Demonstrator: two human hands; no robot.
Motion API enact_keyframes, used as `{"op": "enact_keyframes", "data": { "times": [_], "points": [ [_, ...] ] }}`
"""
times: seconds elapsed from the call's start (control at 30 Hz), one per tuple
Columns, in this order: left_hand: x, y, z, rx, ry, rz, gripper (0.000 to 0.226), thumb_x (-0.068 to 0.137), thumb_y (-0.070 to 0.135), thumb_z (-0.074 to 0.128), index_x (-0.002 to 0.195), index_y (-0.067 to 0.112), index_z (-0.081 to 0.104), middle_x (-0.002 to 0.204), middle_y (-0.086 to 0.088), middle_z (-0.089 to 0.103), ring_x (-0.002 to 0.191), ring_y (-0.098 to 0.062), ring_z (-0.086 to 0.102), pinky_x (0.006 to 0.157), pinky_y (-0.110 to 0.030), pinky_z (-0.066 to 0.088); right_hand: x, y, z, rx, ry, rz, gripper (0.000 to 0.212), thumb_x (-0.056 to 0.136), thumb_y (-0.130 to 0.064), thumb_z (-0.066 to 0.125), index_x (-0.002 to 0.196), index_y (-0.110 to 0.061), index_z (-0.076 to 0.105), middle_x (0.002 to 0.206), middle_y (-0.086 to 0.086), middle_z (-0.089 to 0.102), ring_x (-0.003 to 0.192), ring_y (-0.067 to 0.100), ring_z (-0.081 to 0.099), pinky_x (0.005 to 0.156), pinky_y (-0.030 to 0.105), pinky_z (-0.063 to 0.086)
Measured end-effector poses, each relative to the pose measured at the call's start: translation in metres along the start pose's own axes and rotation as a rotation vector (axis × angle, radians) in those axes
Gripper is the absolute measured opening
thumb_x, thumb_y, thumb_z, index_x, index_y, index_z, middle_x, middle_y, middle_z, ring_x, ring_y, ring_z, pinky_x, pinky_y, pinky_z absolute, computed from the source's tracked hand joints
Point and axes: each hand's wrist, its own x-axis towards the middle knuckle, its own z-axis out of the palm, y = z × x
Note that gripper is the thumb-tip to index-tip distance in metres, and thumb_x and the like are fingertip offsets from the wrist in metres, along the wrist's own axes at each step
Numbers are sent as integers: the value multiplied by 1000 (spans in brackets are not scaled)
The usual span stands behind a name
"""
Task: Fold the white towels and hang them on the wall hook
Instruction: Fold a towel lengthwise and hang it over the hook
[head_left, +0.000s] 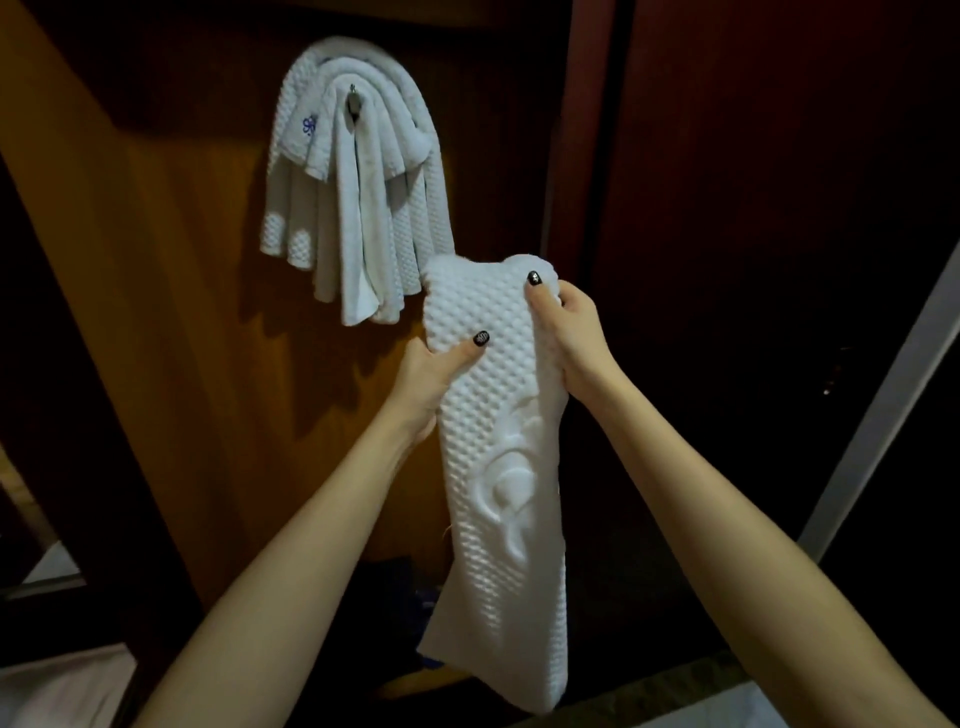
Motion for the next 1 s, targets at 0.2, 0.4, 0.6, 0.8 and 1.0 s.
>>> {"op": "enact_keyframes", "data": {
  "times": [0.2,0.4,0.6,0.8,1.0],
  "points": [
    [3,19,5,-214,19,-28,38,83,15,67,118,4,60,116,-17,66,107,-31,65,83,-44,56,-39,22,-21,38,-88,24,13,91,-19,67,94,-9,59,92,11,66,85,24,64,71,35,53],
    [1,28,5,-350,1,-70,37,91,14,57,126,4,53,115,-14,67,106,-28,65,76,-38,57,-56,24,-26,81,-282,121,40,101,-33,46,111,1,64,111,15,70,101,27,67,85,37,54],
    [5,33,4,-315,2,-141,48,95,21,53,138,0,43,131,-20,57,118,-32,58,89,-43,54,-58,13,-26,47,-378,81,42,97,-38,48,99,-2,70,98,8,73,91,22,70,75,26,54],
    [1,25,-2,-30,53,-99,65,79,54,62,127,11,56,122,-8,66,113,-20,63,90,-35,54,-46,-2,-13,-57,-169,-87,58,101,-32,48,89,24,54,90,44,58,74,33,57,66,44,45],
    [-42,-30,-5,72,-35,-123,26,67,28,81,93,24,77,105,-4,73,101,-26,68,77,-30,56,-35,-12,-3,-72,-132,-54,54,101,-30,50,68,13,47,71,15,44,64,26,38,54,38,29]
  ]
}}
